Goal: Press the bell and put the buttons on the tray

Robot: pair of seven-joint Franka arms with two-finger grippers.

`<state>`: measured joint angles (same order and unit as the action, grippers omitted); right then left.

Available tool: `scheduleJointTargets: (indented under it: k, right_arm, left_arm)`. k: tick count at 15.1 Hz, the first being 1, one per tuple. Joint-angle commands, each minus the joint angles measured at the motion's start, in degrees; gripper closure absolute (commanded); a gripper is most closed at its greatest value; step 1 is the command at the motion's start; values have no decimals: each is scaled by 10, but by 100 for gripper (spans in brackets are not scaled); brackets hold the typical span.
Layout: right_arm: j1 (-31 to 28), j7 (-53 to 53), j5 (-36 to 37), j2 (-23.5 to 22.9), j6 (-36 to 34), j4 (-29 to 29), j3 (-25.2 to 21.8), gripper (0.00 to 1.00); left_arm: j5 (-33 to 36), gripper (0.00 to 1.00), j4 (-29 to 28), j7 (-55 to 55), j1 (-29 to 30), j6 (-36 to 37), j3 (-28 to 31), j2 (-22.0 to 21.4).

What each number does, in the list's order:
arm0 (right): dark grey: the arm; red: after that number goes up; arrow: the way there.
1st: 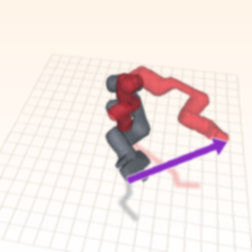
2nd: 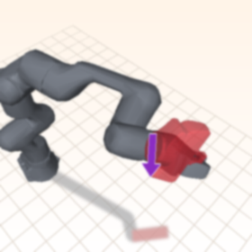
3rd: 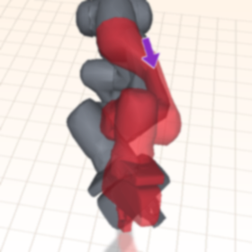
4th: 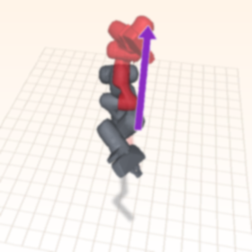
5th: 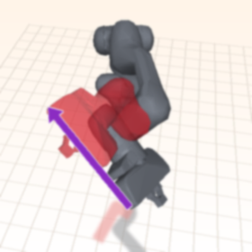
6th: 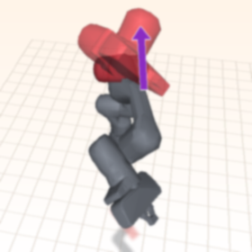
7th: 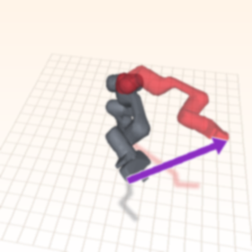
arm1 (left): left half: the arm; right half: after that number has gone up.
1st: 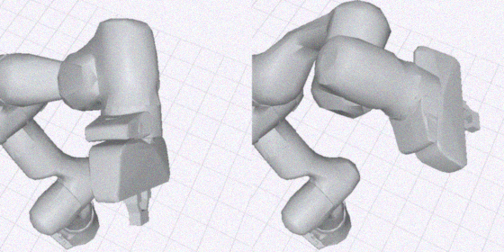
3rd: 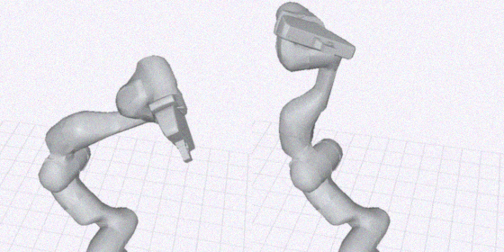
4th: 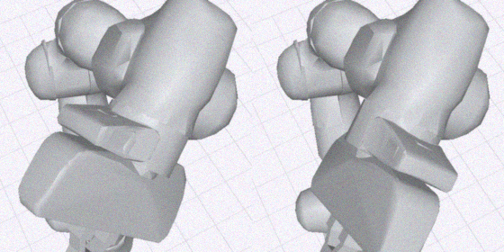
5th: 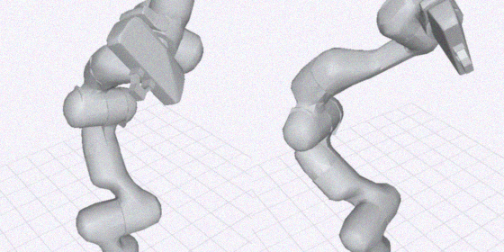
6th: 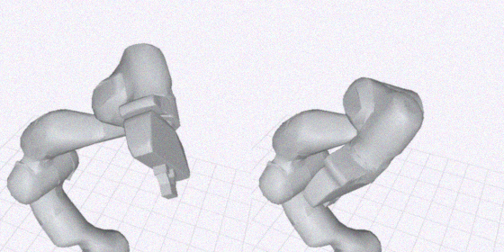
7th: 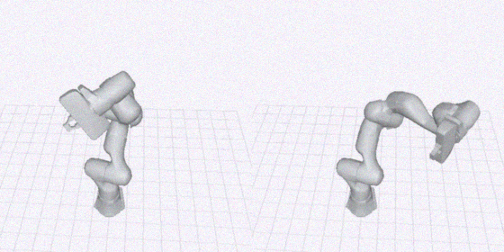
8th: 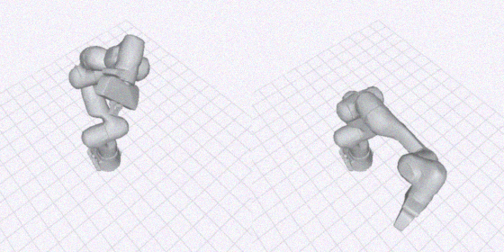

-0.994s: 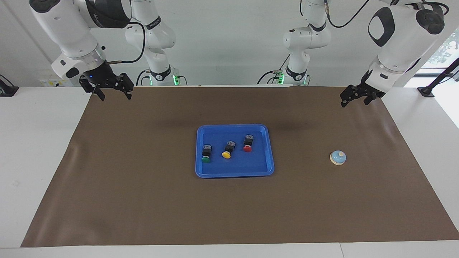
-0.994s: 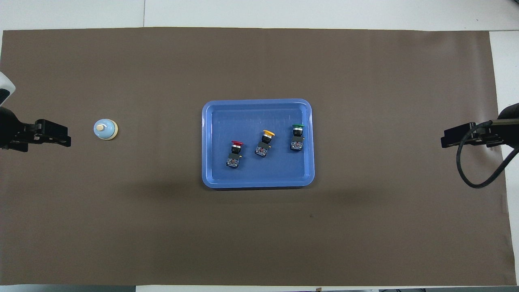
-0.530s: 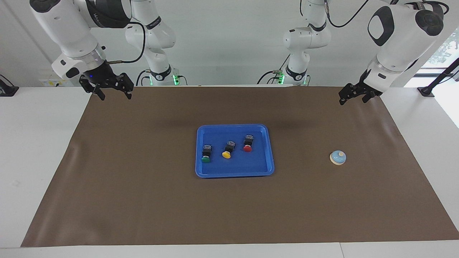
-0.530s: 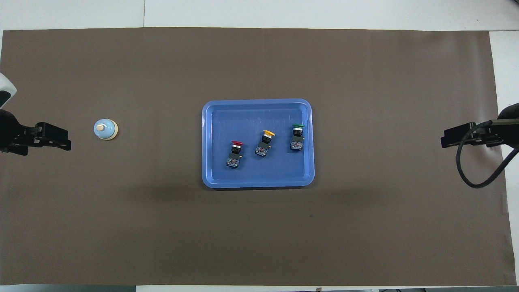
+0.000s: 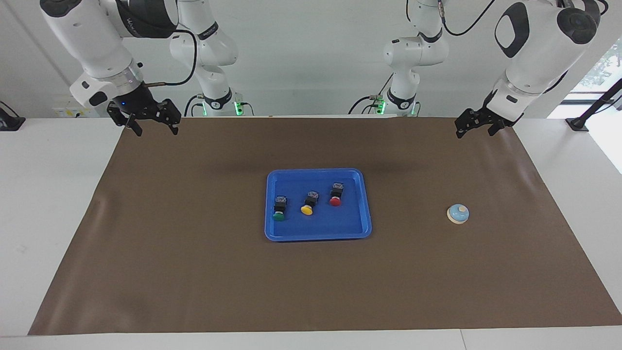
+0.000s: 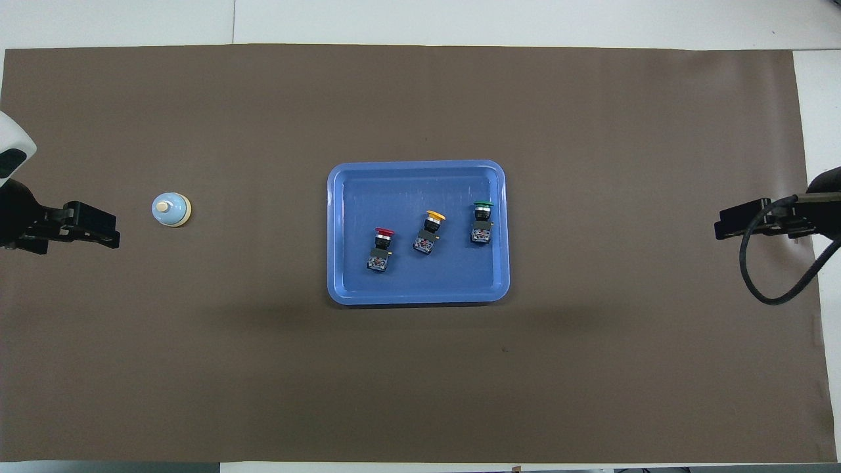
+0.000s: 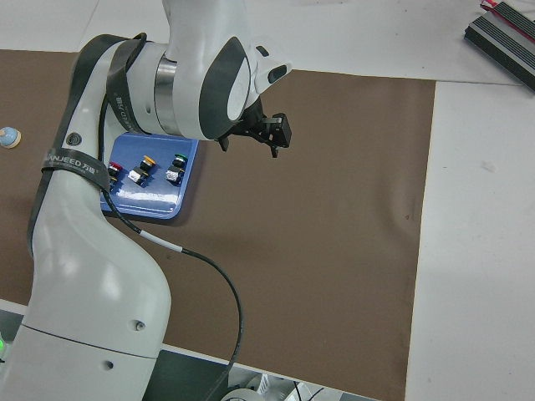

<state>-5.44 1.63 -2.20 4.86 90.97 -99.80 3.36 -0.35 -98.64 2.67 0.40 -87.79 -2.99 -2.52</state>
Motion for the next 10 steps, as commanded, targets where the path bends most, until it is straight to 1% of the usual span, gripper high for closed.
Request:
scheduleJointTargets:
  k: [1, 10]
  right_arm:
    - [-10, -7, 4, 4, -7, 0, 9, 0]
    - [-10, -7, 4, 3, -7, 0, 9, 0]
  left_arm:
    - [14, 0, 11, -3, -7, 11, 4, 2]
    - [13, 0, 11, -3, -6, 10, 4, 4]
